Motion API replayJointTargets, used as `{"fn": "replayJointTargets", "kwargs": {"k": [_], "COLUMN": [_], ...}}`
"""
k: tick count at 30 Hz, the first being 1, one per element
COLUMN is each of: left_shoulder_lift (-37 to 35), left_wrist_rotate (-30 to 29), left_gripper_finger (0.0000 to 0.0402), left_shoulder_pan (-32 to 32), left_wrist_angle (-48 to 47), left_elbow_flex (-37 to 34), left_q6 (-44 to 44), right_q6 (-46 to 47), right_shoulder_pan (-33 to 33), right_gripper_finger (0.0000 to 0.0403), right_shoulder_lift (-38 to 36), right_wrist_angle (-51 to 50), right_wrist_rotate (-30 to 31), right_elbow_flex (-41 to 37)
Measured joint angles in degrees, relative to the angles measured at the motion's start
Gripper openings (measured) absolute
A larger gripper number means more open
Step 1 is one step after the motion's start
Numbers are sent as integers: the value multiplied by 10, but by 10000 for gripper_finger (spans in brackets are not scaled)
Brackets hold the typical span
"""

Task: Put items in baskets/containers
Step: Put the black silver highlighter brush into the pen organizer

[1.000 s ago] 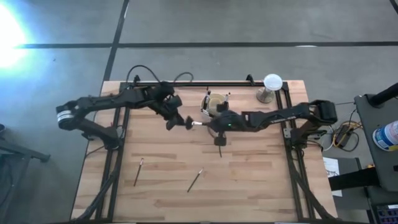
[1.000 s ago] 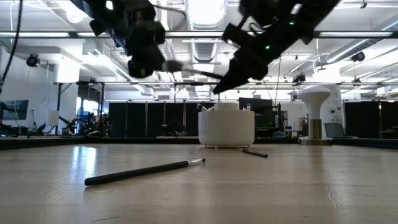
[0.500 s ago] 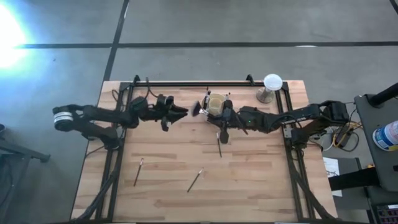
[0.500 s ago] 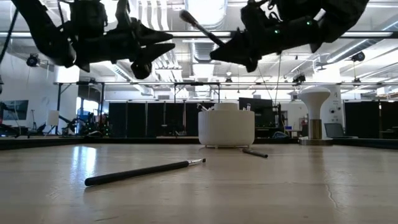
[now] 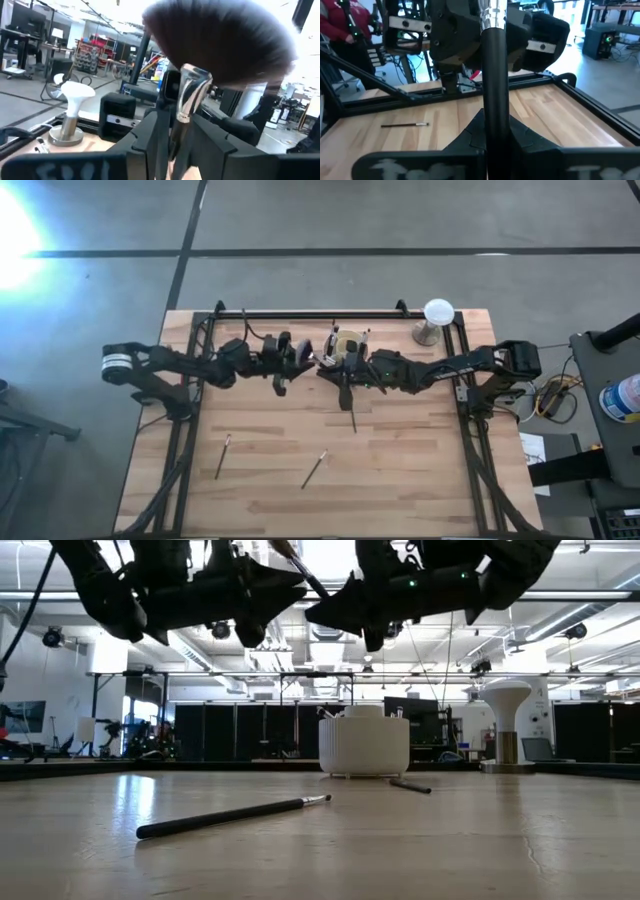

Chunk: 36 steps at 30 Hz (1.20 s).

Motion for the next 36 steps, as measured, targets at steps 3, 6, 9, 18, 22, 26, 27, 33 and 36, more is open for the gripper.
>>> {"fn": "replayJointTargets", "kwargs": {"k": [3,6,9,18,22,26,27,33,36], "left_shoulder_lift": [1,1,2,2,2,2,2,1,-8], "left_wrist_rotate": [1,1,1,-33,-36,-44,-47,-58,-56], "left_gripper_finger": [105,105,105,105,105,95,86,42,42], "left_shoulder_pan": [-5,-11,-14,-17,-17,-17,-17,-14,-9], "left_wrist_angle": [-1,-2,-2,20,15,14,14,11,0], "left_elbow_flex": [4,5,5,5,5,5,5,5,5], "left_q6": [7,14,14,-20,-24,-28,-28,-21,-12], "right_q6": [0,0,2,1,-1,-3,-4,-2,-2], "right_shoulder_pan": [0,0,0,0,0,0,0,0,0], "right_gripper_finger": [17,17,17,16,16,16,16,46,89], "right_shoulder_lift": [3,4,6,35,44,44,43,34,23], "right_wrist_angle": [3,5,19,10,10,11,10,-36,-102], "right_wrist_rotate": [0,0,3,5,5,6,7,7,6], "right_elbow_flex": [4,3,3,22,32,34,33,32,33]}}
